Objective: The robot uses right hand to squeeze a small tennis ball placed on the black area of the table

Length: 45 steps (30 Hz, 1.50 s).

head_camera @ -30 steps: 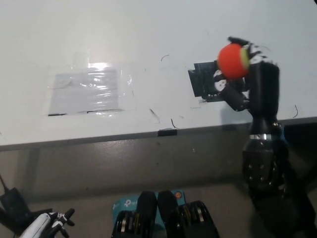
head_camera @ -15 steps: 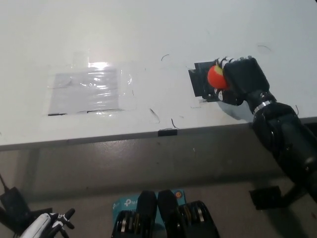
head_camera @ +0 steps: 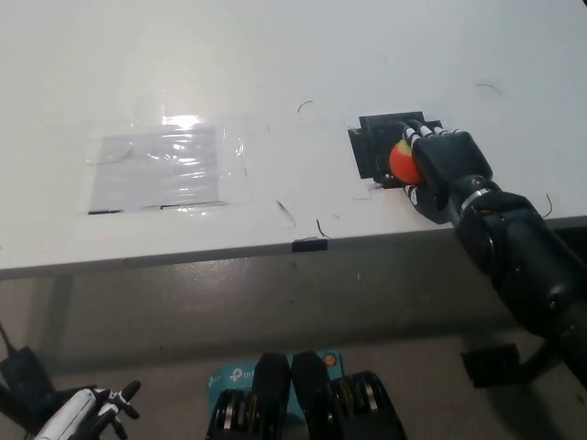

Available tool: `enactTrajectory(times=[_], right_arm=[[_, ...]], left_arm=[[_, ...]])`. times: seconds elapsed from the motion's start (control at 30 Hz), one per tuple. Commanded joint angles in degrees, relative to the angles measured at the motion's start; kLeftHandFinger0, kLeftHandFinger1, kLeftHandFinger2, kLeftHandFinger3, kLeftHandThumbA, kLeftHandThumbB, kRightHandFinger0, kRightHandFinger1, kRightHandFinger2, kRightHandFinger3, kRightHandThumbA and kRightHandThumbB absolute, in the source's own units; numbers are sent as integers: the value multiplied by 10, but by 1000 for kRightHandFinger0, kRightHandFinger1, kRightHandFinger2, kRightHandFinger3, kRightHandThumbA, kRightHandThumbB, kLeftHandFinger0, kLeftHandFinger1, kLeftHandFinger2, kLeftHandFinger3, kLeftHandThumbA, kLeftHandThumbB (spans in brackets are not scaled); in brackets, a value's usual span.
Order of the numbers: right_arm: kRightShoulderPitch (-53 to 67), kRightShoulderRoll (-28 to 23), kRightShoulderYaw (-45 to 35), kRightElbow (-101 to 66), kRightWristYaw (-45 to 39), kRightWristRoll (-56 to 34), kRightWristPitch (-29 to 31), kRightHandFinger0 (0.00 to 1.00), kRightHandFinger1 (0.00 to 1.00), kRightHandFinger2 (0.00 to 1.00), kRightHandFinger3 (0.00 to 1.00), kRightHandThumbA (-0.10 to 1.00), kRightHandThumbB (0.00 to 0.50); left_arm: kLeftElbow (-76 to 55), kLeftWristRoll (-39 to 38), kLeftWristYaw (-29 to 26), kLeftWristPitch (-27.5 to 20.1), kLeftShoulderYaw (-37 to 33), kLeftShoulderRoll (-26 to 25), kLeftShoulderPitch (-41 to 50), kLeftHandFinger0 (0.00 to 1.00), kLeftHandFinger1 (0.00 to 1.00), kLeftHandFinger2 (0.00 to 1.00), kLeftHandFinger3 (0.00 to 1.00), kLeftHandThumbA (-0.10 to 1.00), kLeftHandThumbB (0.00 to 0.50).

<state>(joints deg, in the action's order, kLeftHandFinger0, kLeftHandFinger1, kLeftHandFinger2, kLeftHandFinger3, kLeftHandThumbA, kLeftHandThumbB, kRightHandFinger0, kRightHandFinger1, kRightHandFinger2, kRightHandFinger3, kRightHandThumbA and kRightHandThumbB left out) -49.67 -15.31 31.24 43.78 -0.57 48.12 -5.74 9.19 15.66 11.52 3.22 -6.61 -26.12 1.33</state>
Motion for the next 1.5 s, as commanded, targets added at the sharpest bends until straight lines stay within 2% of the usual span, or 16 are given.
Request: enactTrajectory(times=[0.0, 0.1, 0.17, 0.23, 0.43, 0.67, 0.87, 0.97, 1.03, 1.1, 1.3, 1.33, 1.37, 1.4, 1.43, 1.47], right_arm=[[-3, 9, -14, -58, -122, -36, -73, 1000, 1000, 1000, 1000, 548, 500], [1, 9, -12, -81, -139, -32, -85, 1000, 1000, 1000, 1000, 636, 500], [3, 7, -14, -104, -164, -36, -98, 1000, 1000, 1000, 1000, 708, 500], [3, 4, -12, -109, -172, -34, -99, 1000, 1000, 1000, 1000, 737, 500], [17, -8, -12, -158, -188, -28, -107, 1000, 1000, 1000, 1000, 769, 500], [37, -37, -29, -241, -176, -15, -109, 1000, 1000, 1000, 1000, 1000, 500], [55, -53, -45, -286, -158, -3, -115, 1000, 1000, 1000, 1000, 1000, 500], [66, -64, -58, -316, -156, 2, -121, 1000, 1000, 1000, 1000, 1000, 500], [73, -65, -65, -328, -158, 1, -126, 1000, 1000, 1000, 1000, 992, 500], [85, -75, -81, -348, -155, 0, -132, 1000, 1000, 1000, 1000, 970, 500], [101, -78, -112, -368, -155, -9, -127, 1000, 1000, 1000, 1000, 964, 500], [108, -79, -120, -386, -159, -9, -133, 1000, 1000, 1000, 1000, 915, 500], [132, -79, -136, -436, -164, 4, -166, 1000, 1000, 1000, 1000, 733, 456], [142, -75, -147, -458, -165, 6, -179, 1000, 1000, 1000, 1000, 632, 413], [154, -71, -160, -483, -167, 6, -196, 1000, 1000, 1000, 1000, 595, 398], [173, -64, -178, -514, -162, 9, -210, 1000, 1000, 1000, 1000, 534, 356]], left_arm=[[-10, -3, 3, -5, 7, -12, -4, 200, 183, 384, 487, 1000, 460], [-13, 5, 2, 0, 5, -13, -3, 179, 150, 349, 487, 1000, 466], [-16, 0, 3, 1, 8, -11, -2, 164, 146, 331, 481, 1000, 448], [-14, 0, 4, 2, 7, -11, -3, 149, 125, 314, 489, 1000, 472], [-13, 3, 0, -4, 8, -11, 3, 178, 164, 343, 471, 1000, 473], [-6, -3, -1, -11, 14, -11, 2, 180, 166, 362, 503, 1000, 471], [-1, 0, -5, -13, 15, -8, 6, 155, 114, 321, 461, 1000, 479], [-3, 3, -6, -11, 14, -9, 7, 166, 135, 328, 455, 1000, 489], [-6, 4, -7, -12, 15, -8, 10, 175, 143, 330, 452, 1000, 491], [-8, -1, -5, -6, 17, -5, 12, 187, 156, 332, 474, 1000, 468], [-7, -5, -8, -8, 20, -1, 17, 164, 92, 263, 410, 1000, 495], [-13, -4, -9, -6, 22, -1, 18, 179, 101, 278, 419, 1000, 484], [-16, 2, -10, -5, 20, -3, 19, 183, 104, 270, 437, 1000, 472], [-16, 2, -9, -4, 20, -3, 19, 191, 110, 283, 483, 1000, 475], [-16, 1, -7, -3, 21, -5, 17, 195, 111, 283, 503, 1000, 474], [-16, 1, -7, 0, 21, -5, 16, 205, 120, 283, 501, 1000, 490]])
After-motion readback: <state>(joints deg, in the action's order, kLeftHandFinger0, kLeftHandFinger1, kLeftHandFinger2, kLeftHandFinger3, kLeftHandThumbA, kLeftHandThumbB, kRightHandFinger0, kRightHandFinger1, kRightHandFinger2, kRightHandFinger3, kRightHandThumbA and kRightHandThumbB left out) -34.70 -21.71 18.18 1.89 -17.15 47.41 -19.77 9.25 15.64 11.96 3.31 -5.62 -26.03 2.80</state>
